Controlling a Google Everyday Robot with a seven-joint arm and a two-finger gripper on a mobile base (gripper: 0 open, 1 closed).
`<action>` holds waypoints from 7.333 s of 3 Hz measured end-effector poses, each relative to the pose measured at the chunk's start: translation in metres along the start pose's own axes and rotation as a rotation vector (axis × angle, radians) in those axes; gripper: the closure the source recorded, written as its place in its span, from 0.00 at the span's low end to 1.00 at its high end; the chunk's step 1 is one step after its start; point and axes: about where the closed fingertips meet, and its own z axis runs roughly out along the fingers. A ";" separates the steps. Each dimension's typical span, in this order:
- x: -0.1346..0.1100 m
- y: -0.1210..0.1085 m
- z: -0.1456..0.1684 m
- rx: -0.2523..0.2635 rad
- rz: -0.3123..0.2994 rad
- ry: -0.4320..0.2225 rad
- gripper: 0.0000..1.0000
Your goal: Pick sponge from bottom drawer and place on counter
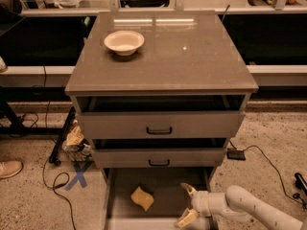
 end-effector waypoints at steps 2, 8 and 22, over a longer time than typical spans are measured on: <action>0.007 -0.003 0.022 0.013 -0.014 0.023 0.00; 0.037 -0.051 0.187 0.244 -0.077 0.064 0.00; -0.107 0.085 -0.089 -0.057 -0.467 -0.197 1.00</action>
Offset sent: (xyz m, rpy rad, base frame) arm 0.0132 0.0353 -0.0412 -0.0768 -0.0327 -0.0129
